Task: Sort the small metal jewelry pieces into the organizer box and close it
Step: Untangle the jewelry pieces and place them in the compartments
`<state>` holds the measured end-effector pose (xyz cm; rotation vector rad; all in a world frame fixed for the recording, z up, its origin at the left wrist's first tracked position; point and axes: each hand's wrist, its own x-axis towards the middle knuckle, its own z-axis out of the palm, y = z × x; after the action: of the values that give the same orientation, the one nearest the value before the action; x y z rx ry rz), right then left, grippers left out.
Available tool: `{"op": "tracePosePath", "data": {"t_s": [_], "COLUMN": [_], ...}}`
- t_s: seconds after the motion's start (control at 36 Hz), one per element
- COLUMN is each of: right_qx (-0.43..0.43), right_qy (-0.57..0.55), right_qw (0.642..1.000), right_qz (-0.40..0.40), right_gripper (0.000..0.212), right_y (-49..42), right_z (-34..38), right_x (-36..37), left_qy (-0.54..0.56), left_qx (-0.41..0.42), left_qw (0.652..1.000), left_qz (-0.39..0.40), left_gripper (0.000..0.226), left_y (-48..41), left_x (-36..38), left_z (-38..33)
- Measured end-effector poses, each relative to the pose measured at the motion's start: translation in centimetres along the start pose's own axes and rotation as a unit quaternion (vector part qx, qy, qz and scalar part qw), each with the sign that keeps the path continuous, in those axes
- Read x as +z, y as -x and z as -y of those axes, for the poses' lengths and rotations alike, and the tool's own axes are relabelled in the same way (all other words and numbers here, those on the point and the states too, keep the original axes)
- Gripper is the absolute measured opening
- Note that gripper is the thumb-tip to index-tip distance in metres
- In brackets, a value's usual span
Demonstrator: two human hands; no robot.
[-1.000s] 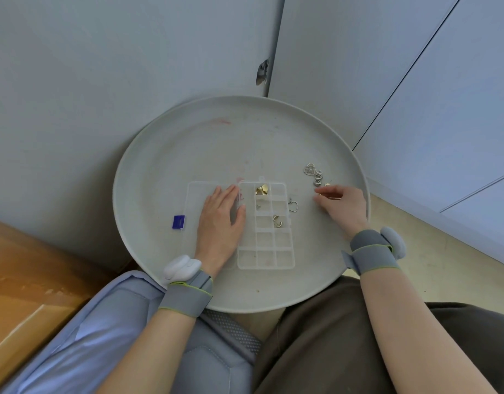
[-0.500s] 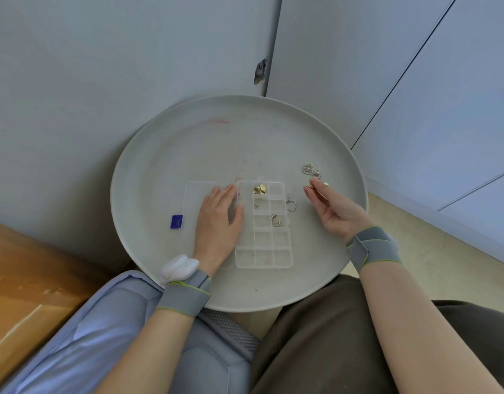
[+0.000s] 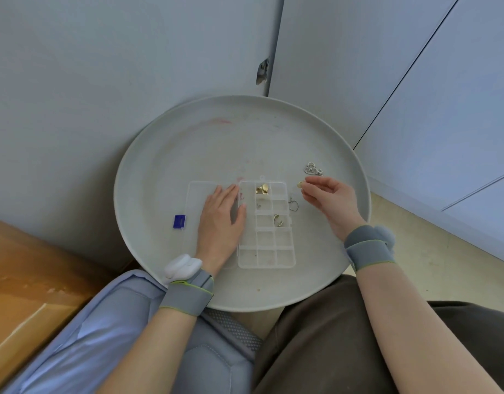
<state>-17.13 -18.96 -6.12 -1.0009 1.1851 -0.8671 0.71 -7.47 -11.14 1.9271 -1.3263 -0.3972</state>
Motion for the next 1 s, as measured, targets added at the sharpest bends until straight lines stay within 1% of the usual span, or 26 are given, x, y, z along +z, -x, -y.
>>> {"op": "tracePosePath", "data": {"t_s": [0.06, 0.11, 0.22, 0.33, 0.39, 0.56, 0.67, 0.81, 0.89, 1.0], "right_qx": [-0.059, -0.104, -0.163, -0.183, -0.188, -0.18, -0.176, -0.181, -0.189, -0.178], "right_qy": [0.089, 0.155, 0.232, 0.276, 0.316, 0.398, 0.419, 0.378, 0.341, 0.359], "right_qw": [0.994, 0.982, 0.958, 0.943, 0.929, 0.898, 0.89, 0.907, 0.918, 0.897], "right_qz": [-0.016, -0.026, -0.028, -0.027, -0.029, -0.044, -0.037, -0.032, -0.075, -0.185], "right_gripper": [0.015, 0.017, 0.014, 0.013, 0.012, 0.008, 0.007, 0.007, 0.008, 0.009], "right_y": [-0.1, -0.2, -0.4, -0.5, -0.6, -1.0, -1.0, -0.9, -1.0, -1.2], "right_z": [-0.3, -0.5, -1.0, -1.5, -1.7, -1.9, -1.8, -1.3, -0.6, -0.1], "right_x": [0.5, 1.1, 2.7, 3.6, 3.9, 4.3, 4.2, 3.6, 2.5, -0.1], "left_qy": [0.001, 0.0, -0.004, -0.006, -0.004, -0.006, -0.002, -0.003, -0.001, -0.001], "left_qx": [-0.001, -0.001, 0.0, 0.004, 0.004, 0.004, 0.003, 0.004, 0.003, 0.003], "left_qw": [1.0, 1.0, 1.0, 1.0, 1.0, 1.0, 1.0, 1.0, 1.0, 1.0], "left_qz": [0.001, 0.0, -0.004, -0.006, -0.007, -0.011, -0.008, -0.006, -0.005, -0.004], "left_gripper": [0.046, 0.046, 0.045, 0.045, 0.045, 0.045, 0.045, 0.045, 0.045, 0.045], "left_y": [0.0, 0.0, -0.1, -0.1, 0.0, 0.0, -0.1, -0.1, -0.1, 0.0], "left_x": [0.0, 0.0, 0.2, 0.3, 0.3, 0.3, 0.3, 0.3, 0.3, 0.2], "left_z": [-0.1, -0.1, 0.0, 0.0, 0.0, 0.1, -0.1, -0.1, -0.1, -0.1]}}
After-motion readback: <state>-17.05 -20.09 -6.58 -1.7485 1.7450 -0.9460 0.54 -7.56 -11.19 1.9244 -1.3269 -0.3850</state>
